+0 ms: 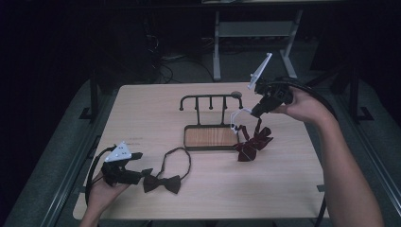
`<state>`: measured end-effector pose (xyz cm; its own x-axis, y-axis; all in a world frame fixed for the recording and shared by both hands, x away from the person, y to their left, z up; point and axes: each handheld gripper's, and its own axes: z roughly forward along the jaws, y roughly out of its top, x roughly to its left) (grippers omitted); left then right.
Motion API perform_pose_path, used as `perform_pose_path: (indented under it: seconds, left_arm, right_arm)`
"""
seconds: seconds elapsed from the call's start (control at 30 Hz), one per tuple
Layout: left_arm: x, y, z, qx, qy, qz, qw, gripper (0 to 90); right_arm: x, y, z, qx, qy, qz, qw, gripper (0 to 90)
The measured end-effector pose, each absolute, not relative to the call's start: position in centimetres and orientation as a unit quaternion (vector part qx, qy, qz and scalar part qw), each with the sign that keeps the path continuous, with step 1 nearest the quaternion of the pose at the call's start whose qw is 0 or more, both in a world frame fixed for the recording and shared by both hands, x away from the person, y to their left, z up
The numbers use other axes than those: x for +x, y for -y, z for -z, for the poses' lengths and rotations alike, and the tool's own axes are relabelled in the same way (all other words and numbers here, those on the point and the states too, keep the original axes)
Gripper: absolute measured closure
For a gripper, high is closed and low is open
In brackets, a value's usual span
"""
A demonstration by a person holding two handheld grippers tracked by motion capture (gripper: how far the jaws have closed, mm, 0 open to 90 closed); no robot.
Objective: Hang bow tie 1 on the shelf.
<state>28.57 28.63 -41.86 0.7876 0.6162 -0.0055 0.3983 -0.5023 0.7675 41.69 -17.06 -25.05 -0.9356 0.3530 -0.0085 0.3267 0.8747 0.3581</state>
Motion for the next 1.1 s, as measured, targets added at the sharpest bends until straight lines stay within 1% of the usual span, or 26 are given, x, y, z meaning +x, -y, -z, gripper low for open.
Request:
perform_pose_path:
  seconds: [0.37,0.7,1.1]
  left_arm:
    - [28.6,-28.5,41.8,0.857,-0.294,-0.135,0.402,26.2]
    - [28.6,-28.5,41.8,0.858,-0.290,-0.137,0.402,26.1]
    - [28.6,-28.4,41.7,0.860,-0.286,-0.137,0.400,26.2]
  right_arm:
    - [43.6,17.2,24.4,0.201,-0.961,-0.184,0.047,84.0]
    - [45.5,17.5,25.3,0.227,-0.955,-0.185,0.045,83.9]
    - [46.0,17.8,25.9,0.238,-0.952,-0.187,0.042,83.2]
